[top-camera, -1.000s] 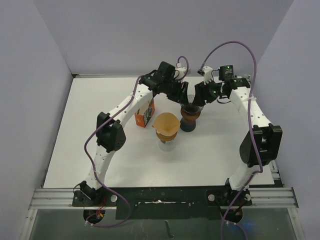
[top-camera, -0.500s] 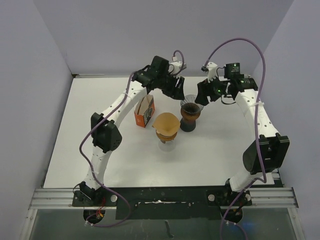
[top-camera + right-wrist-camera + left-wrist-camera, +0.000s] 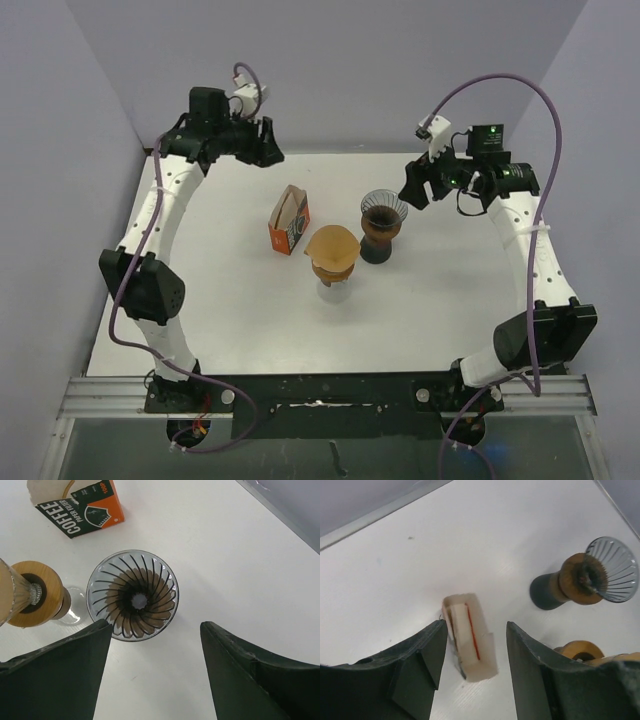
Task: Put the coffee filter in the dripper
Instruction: Place the coffee dripper in the dripper holder, then pick up the coffee filter from the coffee filter holder.
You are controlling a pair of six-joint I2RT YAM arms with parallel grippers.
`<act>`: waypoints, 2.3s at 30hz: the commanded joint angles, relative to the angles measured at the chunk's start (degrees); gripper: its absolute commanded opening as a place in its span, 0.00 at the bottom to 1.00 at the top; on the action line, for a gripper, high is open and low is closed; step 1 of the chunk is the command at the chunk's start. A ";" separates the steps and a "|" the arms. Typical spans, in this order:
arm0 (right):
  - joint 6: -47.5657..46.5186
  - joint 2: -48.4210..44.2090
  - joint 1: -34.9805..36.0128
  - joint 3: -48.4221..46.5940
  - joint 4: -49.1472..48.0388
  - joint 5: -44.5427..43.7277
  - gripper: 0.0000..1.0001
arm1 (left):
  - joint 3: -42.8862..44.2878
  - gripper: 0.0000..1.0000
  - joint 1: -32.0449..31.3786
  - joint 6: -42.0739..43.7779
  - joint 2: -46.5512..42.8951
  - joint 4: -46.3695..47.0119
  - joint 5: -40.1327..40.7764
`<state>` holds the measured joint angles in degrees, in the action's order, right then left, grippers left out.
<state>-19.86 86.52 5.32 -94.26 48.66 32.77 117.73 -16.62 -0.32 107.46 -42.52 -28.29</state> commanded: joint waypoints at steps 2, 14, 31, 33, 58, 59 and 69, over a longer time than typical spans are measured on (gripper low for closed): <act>-0.53 -4.36 -2.50 3.31 -3.35 3.51 0.73 | -11.54 0.48 6.79 0.21 -4.73 7.91 -5.77; 1.05 -7.64 -9.23 9.86 -6.09 8.84 0.75 | -20.16 0.43 4.71 5.51 -5.45 14.66 4.01; 3.27 -11.51 -16.28 15.80 -10.02 12.75 0.78 | -14.67 0.32 -6.50 12.39 2.52 12.17 19.74; 3.63 -11.51 -16.77 16.02 -10.42 13.28 0.78 | -14.07 0.32 -6.72 12.55 3.46 11.95 19.96; 5.44 -13.13 -18.83 19.22 -13.07 15.87 0.81 | -10.39 0.23 -11.30 15.30 9.06 9.68 29.39; 5.51 -13.15 -18.94 19.28 -13.12 15.97 0.81 | -10.38 0.23 -11.39 15.45 9.16 9.74 29.57; 6.04 -13.31 -19.54 19.86 -13.73 16.88 0.82 | -10.68 0.23 -11.84 16.16 9.79 10.80 32.05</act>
<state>-14.46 75.42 -13.58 -74.72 37.98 47.66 104.29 -28.10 14.90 117.23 -33.63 2.24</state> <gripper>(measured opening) 0.819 0.235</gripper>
